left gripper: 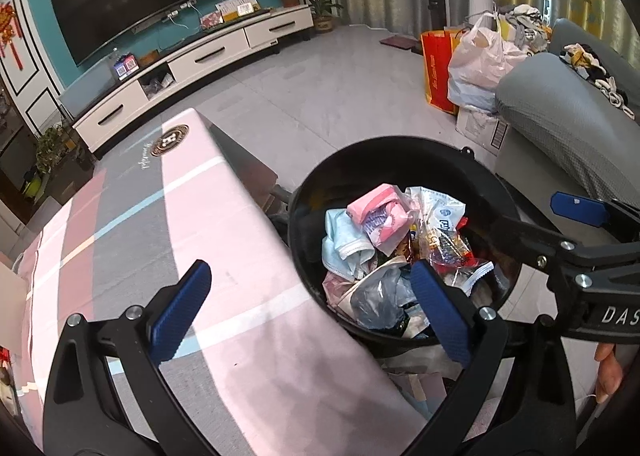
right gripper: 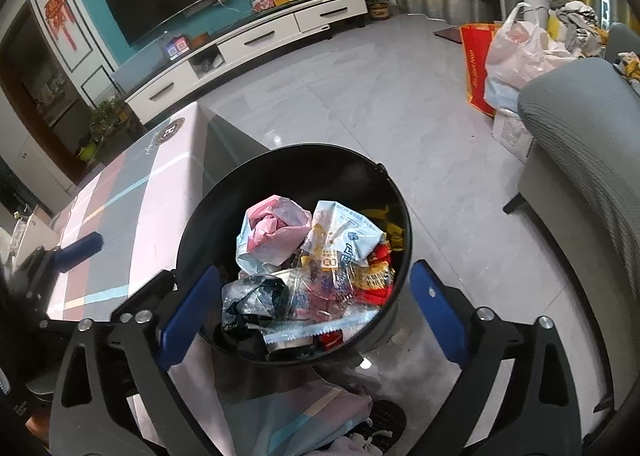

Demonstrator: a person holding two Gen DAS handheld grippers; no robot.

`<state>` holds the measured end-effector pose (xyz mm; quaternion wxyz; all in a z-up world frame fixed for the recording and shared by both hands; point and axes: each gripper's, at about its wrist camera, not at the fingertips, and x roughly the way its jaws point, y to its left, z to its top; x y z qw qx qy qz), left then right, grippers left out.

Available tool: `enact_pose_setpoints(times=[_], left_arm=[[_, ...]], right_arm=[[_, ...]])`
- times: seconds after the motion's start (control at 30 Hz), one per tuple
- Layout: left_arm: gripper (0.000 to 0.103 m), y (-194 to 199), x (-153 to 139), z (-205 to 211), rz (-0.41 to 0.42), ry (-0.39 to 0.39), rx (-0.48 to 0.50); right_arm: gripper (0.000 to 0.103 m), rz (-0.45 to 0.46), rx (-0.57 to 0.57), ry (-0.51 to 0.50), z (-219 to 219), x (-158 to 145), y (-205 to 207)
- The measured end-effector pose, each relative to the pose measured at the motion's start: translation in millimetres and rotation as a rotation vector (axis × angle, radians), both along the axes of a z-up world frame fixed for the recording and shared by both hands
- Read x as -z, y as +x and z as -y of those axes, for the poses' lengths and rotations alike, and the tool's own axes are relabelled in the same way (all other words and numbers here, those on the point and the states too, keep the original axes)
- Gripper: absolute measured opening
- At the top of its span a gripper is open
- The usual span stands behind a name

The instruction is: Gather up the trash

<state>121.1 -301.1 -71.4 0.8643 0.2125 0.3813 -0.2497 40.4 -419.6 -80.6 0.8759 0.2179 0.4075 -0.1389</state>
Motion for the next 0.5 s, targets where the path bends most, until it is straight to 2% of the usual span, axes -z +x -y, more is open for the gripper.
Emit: enact_pose_setpoints(times=[0.2, 0.5], left_arm=[[0.100, -12.0, -18.1, -15.7, 0.027, -0.025, -0.020], [0.100, -32.9, -43.9, -36.3, 0.072, -0.050, -0.044]], right_arm=[[0.099, -0.005, 0.012, -0.087, -13.4, -16.9, -16.2], [0.099, 0.019, 0.042, -0.163, -26.7, -42.6, -41.6]])
